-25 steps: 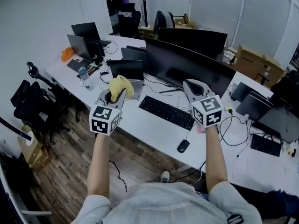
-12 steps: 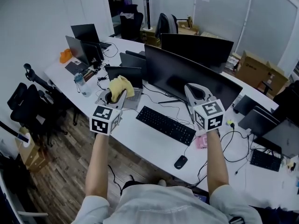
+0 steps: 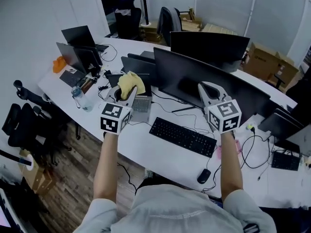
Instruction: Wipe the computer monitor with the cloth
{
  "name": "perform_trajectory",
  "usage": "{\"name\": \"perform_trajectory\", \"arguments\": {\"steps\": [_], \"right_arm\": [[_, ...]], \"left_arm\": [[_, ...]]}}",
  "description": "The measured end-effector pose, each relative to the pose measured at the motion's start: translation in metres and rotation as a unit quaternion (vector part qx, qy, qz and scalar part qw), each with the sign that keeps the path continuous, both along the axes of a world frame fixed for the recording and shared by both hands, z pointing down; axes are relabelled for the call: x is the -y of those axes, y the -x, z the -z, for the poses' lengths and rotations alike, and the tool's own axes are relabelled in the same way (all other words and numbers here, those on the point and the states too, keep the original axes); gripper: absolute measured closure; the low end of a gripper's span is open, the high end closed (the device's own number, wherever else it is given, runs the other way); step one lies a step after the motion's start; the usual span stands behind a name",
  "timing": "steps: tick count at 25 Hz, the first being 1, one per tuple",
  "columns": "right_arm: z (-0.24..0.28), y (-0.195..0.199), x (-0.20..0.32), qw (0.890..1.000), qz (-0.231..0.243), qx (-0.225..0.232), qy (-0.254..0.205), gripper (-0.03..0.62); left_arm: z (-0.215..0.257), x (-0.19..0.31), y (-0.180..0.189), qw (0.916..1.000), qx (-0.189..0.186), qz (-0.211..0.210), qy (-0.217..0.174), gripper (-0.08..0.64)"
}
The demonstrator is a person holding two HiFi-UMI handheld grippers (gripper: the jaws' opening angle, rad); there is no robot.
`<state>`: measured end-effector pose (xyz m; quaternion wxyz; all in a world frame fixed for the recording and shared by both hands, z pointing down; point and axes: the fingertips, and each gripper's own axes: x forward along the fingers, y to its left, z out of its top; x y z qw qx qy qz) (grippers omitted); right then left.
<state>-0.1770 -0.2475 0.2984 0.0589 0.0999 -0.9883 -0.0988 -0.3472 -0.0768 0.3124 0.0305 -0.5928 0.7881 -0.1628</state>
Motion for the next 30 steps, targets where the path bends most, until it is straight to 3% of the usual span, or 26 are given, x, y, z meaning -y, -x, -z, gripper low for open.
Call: {"name": "perform_trajectory", "arguments": {"steps": [9,16,24,30], "right_arm": [[-0.012,0.084,0.010,0.999,-0.037,0.010,0.023,0.566],[-0.020,0.113,0.030,0.996,-0.081,0.013,0.019,0.566],[-0.030,0.114,0.044,0.988,-0.152,0.006,0.016,0.566],[-0.041,0.108,0.045,0.983,-0.183,0.003,0.017,0.566]], "left_arm": [[-0.004,0.077,0.091,0.9978,0.008,-0.065,0.001,0.480],[-0.011,0.132,0.133,0.9934,0.027,-0.111,0.006,0.480],[0.008,0.184,0.150,0.9864,0.041,-0.158,-0.021,0.480],[0.004,0.206,0.145,0.9814,0.060,-0.182,-0.007,0.480]]}}
